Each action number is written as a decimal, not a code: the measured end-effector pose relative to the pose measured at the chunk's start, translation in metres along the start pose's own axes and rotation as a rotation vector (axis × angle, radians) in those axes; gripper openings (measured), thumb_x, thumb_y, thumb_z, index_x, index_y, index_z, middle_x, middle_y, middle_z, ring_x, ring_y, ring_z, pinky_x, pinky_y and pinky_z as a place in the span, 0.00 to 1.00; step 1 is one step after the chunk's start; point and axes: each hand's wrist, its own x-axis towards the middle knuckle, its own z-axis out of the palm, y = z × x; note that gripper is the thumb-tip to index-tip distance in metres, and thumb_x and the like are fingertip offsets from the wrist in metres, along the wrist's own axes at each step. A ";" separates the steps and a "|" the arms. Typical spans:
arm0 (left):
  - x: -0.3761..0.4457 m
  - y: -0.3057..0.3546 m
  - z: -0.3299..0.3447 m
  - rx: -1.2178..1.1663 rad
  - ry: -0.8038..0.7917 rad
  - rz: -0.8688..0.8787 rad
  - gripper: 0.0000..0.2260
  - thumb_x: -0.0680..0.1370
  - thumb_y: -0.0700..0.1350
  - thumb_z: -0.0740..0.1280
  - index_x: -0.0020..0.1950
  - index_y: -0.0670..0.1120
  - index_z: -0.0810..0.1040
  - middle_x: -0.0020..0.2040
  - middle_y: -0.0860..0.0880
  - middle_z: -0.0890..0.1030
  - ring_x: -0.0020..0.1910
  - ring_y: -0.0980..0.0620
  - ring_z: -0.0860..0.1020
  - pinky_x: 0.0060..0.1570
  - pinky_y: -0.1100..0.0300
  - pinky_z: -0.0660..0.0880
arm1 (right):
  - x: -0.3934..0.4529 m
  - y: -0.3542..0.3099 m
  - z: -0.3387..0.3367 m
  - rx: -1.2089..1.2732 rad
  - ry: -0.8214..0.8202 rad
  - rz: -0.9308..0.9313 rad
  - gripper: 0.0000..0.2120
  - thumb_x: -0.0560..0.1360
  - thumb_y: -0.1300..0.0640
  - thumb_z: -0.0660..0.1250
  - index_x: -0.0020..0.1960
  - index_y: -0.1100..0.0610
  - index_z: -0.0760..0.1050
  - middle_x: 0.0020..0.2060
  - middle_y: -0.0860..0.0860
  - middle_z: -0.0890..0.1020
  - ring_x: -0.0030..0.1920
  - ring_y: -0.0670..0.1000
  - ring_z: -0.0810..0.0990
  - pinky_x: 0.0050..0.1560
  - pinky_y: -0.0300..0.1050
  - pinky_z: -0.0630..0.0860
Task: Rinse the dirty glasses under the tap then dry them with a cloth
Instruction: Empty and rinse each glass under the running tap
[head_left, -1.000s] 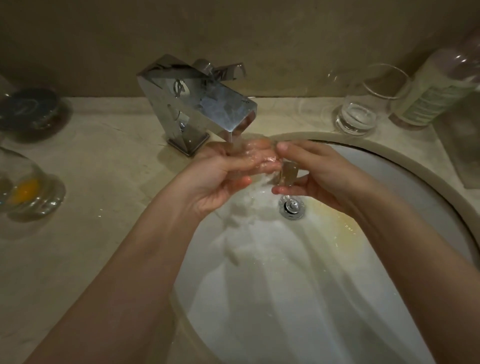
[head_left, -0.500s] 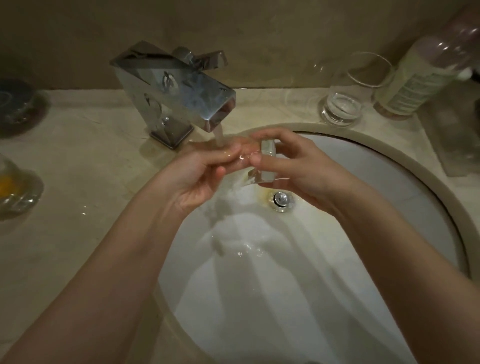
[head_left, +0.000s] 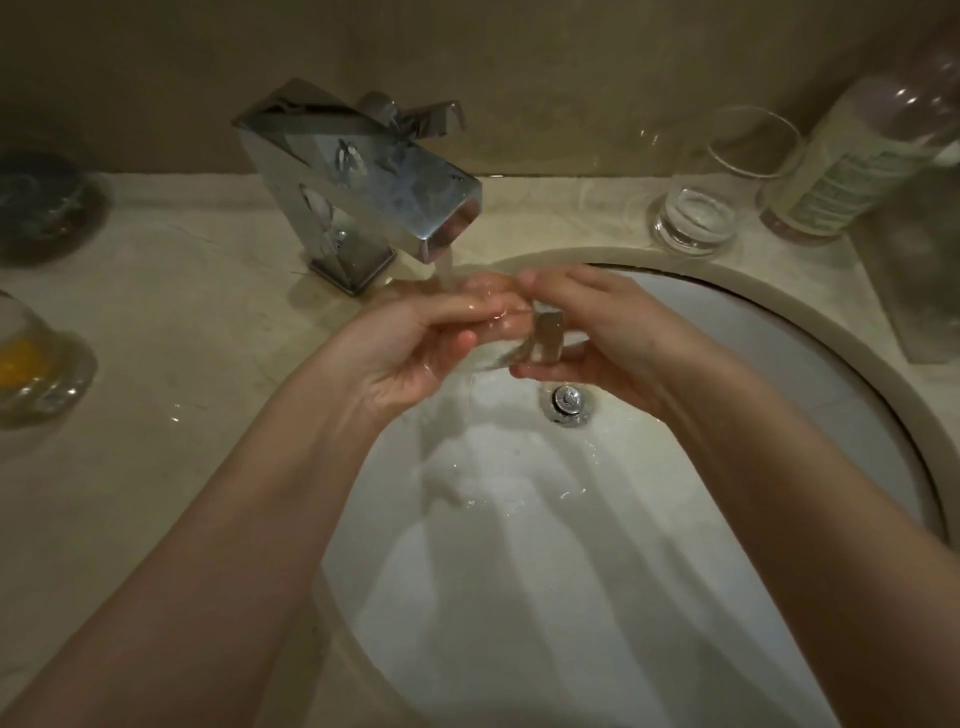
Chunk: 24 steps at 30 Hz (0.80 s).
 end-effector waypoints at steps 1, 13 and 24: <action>0.000 0.000 -0.001 -0.017 -0.007 -0.006 0.15 0.65 0.37 0.68 0.51 0.38 0.80 0.44 0.45 0.85 0.39 0.51 0.85 0.20 0.73 0.70 | 0.000 0.000 0.001 -0.021 0.009 -0.040 0.11 0.76 0.58 0.69 0.58 0.57 0.79 0.48 0.56 0.82 0.45 0.54 0.81 0.47 0.51 0.83; 0.003 0.002 -0.005 -0.065 0.001 -0.027 0.13 0.67 0.39 0.67 0.49 0.38 0.80 0.42 0.44 0.84 0.38 0.52 0.85 0.19 0.72 0.70 | 0.002 0.002 -0.001 -0.015 -0.049 -0.090 0.16 0.71 0.66 0.73 0.57 0.58 0.77 0.50 0.57 0.80 0.44 0.55 0.82 0.50 0.53 0.82; 0.011 -0.007 -0.006 -0.046 0.039 -0.018 0.17 0.65 0.39 0.68 0.53 0.37 0.80 0.46 0.43 0.84 0.47 0.48 0.83 0.28 0.70 0.78 | 0.008 -0.001 -0.006 0.001 -0.060 0.119 0.17 0.78 0.49 0.66 0.58 0.61 0.78 0.50 0.60 0.81 0.43 0.56 0.82 0.43 0.48 0.84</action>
